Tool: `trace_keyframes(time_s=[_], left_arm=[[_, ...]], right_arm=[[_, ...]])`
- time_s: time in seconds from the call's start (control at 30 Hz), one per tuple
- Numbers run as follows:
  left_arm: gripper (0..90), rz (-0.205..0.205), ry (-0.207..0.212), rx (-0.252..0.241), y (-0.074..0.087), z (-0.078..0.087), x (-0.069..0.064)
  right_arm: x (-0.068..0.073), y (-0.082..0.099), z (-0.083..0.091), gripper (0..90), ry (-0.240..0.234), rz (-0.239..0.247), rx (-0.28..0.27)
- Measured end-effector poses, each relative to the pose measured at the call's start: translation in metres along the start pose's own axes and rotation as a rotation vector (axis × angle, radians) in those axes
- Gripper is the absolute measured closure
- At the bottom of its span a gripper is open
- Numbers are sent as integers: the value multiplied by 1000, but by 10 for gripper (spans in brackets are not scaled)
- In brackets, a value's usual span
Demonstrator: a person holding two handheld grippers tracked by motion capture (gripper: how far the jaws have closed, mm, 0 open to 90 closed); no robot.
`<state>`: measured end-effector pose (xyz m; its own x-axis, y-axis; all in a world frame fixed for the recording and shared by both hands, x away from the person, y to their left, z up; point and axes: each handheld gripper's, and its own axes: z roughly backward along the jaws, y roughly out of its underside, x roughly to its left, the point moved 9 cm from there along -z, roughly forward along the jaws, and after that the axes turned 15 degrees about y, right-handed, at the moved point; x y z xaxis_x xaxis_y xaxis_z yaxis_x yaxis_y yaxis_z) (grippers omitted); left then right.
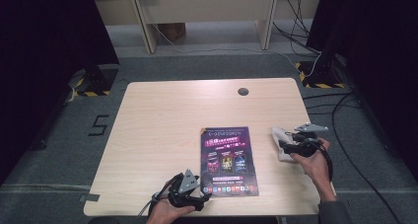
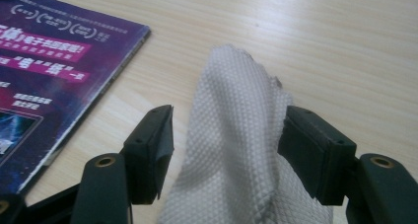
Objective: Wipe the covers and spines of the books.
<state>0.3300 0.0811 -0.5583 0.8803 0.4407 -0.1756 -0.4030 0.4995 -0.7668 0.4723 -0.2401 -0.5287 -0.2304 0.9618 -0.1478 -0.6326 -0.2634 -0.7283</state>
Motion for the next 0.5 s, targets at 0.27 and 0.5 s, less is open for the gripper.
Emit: trace_keyframes(time_s=[0.27, 0.5], left_arm=[[255, 6, -15, -23, -9, -6, 11], [280, -14, -4, 22, -6, -16, 13]], right_arm=[[-6, 9, -16, 398, 14, 3, 53], [-7, 13, -22, 425, 15, -6, 78]])
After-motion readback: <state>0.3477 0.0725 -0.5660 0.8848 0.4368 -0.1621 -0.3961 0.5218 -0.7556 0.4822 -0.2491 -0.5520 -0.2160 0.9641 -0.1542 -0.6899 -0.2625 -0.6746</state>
